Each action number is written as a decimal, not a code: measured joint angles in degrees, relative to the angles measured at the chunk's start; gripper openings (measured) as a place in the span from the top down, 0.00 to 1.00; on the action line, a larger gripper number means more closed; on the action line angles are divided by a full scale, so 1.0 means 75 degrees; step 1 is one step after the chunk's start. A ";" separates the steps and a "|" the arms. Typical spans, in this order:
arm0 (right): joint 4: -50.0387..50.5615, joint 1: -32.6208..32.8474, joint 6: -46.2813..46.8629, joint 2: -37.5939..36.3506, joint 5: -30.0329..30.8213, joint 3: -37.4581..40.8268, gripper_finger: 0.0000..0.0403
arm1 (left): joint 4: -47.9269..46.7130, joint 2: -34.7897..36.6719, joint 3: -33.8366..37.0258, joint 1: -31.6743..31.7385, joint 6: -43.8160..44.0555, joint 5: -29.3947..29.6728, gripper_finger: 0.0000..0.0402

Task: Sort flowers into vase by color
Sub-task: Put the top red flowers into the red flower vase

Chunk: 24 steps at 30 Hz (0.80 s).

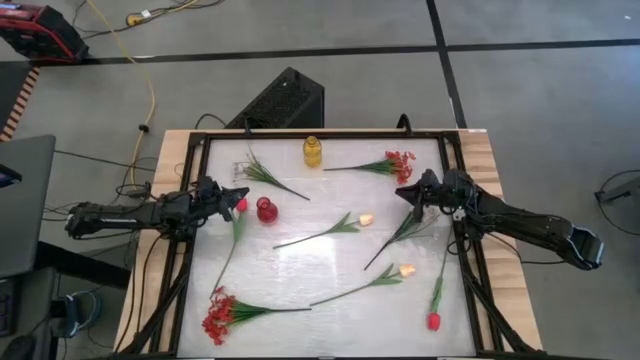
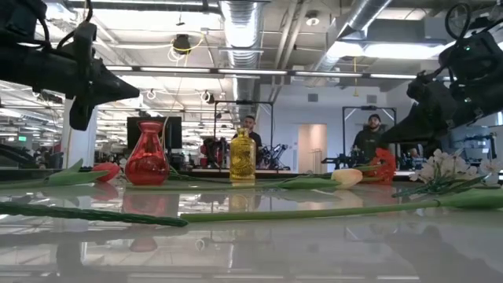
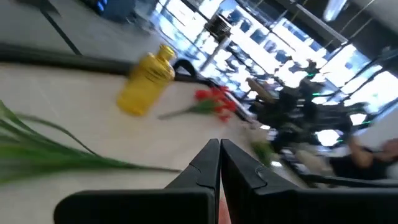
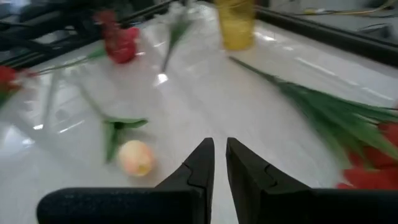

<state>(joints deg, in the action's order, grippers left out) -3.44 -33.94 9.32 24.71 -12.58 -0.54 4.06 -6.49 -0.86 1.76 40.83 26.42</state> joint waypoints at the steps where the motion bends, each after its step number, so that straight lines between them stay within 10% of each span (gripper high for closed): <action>1: 0.0011 -0.0028 -0.0080 0.0000 0.0242 0.0000 0.82 | 0.0118 -0.0019 0.0000 0.0000 0.0201 -0.0209 1.00; 11: -0.0071 -0.0148 -0.0722 0.0000 0.0835 0.0000 0.82 | 0.0382 -0.1168 -0.1384 -0.0324 -0.1267 -0.0897 1.00; 16: -0.1440 0.0101 0.1054 0.0000 -0.0376 0.0000 0.82 | 0.0102 -0.2522 -0.2646 -0.0480 -0.2995 -0.1122 1.00; 24: -0.3264 0.0628 0.3387 -0.0002 -0.0136 -0.0042 0.82 | -0.1030 -0.4318 -0.4620 -0.0530 -0.4497 -0.1667 1.00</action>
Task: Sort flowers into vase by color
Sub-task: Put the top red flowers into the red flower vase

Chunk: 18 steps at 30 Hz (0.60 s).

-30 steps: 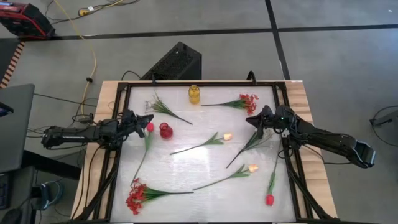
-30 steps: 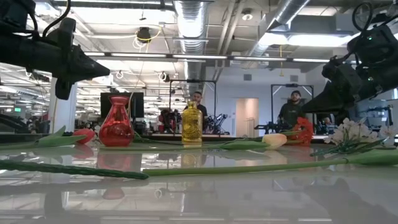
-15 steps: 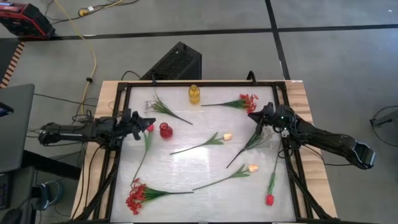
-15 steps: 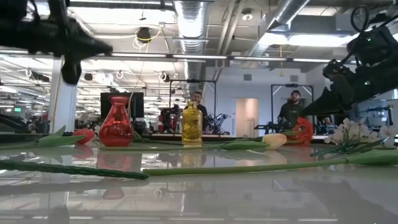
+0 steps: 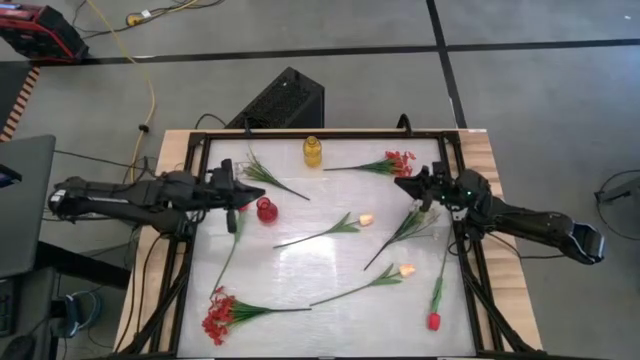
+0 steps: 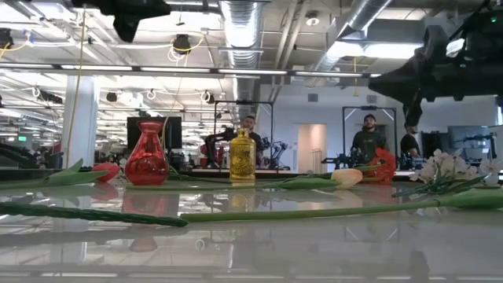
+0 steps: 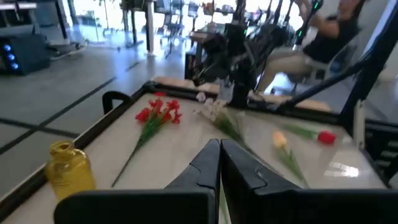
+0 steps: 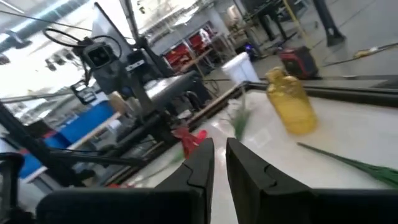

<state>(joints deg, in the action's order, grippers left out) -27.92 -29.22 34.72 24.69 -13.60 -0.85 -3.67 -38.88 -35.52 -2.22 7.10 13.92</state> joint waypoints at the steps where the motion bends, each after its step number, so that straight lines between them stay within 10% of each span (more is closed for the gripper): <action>1: -0.0075 0.0051 0.0030 0.0003 0.0008 -0.0035 0.82 | -0.0180 -0.0207 -0.0202 0.0003 -0.0027 0.0030 1.00; 12: -0.0254 0.0778 0.1171 0.0005 0.0016 -0.0464 0.82 | -0.0589 -0.3981 -0.2539 0.0698 -0.1245 0.0089 0.92; 18: -0.0251 0.1344 0.1177 0.0005 0.0114 -0.0471 0.82 | -0.0633 -0.6950 -0.4768 0.1811 -0.2138 -0.1399 0.77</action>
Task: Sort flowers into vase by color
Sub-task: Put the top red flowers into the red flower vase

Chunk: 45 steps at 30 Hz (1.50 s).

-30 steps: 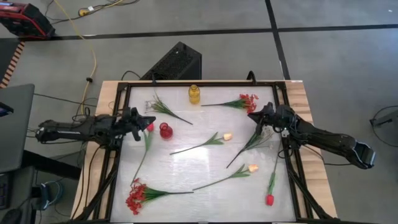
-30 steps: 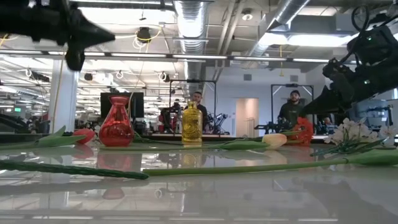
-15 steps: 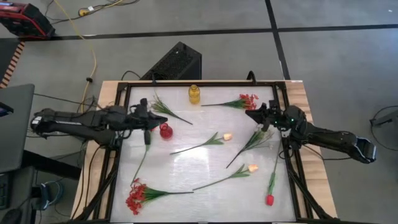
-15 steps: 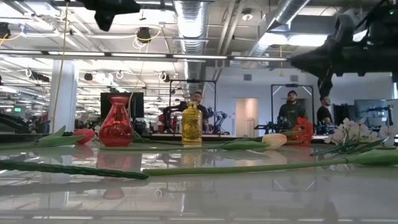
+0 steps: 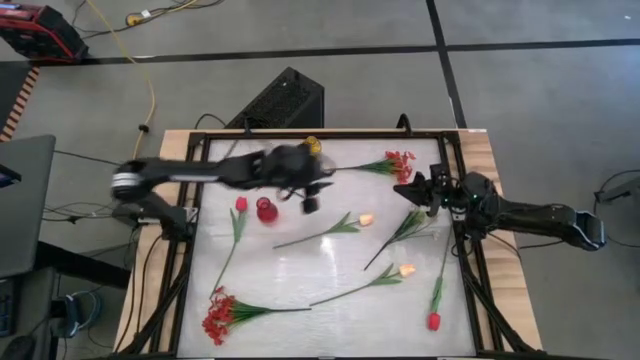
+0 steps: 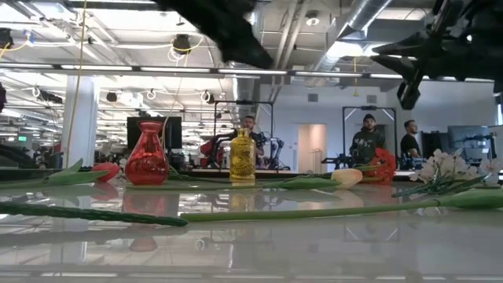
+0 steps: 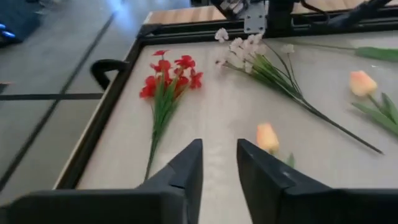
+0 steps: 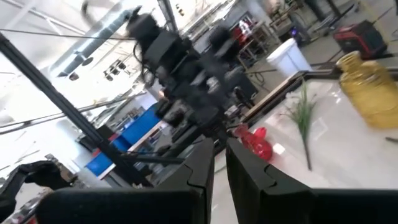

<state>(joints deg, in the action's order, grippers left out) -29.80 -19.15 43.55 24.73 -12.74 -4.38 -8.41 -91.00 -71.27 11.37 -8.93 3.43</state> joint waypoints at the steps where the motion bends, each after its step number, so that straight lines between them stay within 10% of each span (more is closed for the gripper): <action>1: 0.0000 0.0088 0.0000 0.0000 0.0071 0.0000 0.82 | 0.0025 -0.0456 -0.0403 0.0203 -0.0070 -0.0238 0.74; 20: 0.0003 0.1058 -0.0059 0.0000 0.0369 -0.0009 0.82 | -0.2476 -0.6510 -0.6681 0.1258 -0.1404 -0.0569 0.60; 45: -0.0163 0.1051 -0.0289 -0.0009 0.0279 -0.0015 0.82 | -0.2676 -0.7350 -0.7202 0.1542 0.0967 -0.0421 0.60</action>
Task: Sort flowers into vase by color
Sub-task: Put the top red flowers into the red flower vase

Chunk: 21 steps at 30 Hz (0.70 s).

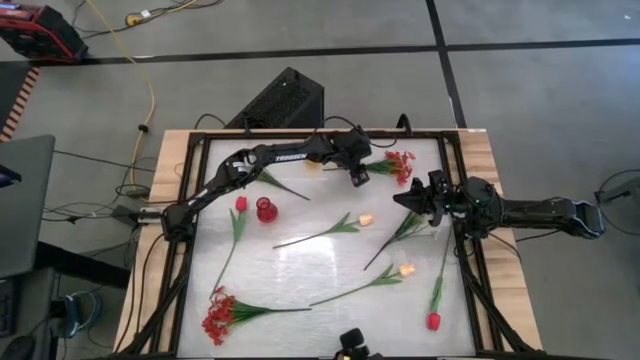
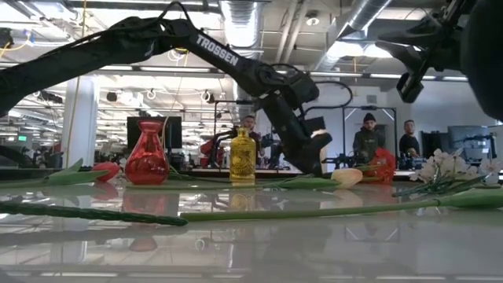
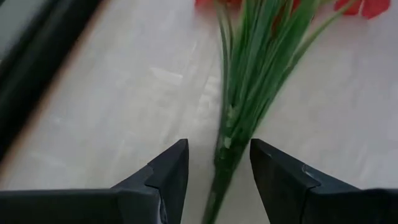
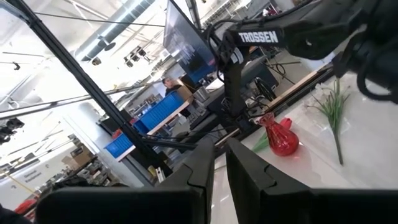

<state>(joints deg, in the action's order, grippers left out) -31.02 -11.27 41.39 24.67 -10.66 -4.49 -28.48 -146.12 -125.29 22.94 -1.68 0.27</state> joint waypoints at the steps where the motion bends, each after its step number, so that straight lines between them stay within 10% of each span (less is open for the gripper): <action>1: -0.0023 0.0005 0.0003 0.0000 -0.0003 0.0000 0.82 | -0.0086 0.0000 -0.0087 0.0009 -0.0025 0.0018 0.61; 10: -0.0429 -0.0003 0.0009 0.0000 -0.0003 0.0000 0.82 | -0.0313 -0.0029 -0.0182 0.0038 0.0075 0.0090 0.97; 21: -0.1510 -0.0008 0.0024 0.0000 -0.0110 -0.0003 0.82 | 0.0308 0.0314 -0.0135 0.0038 0.0597 -0.2821 1.00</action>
<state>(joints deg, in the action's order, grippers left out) -42.35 -11.33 41.57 24.67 -11.48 -4.51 -26.17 -143.77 -126.30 23.22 2.80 -20.88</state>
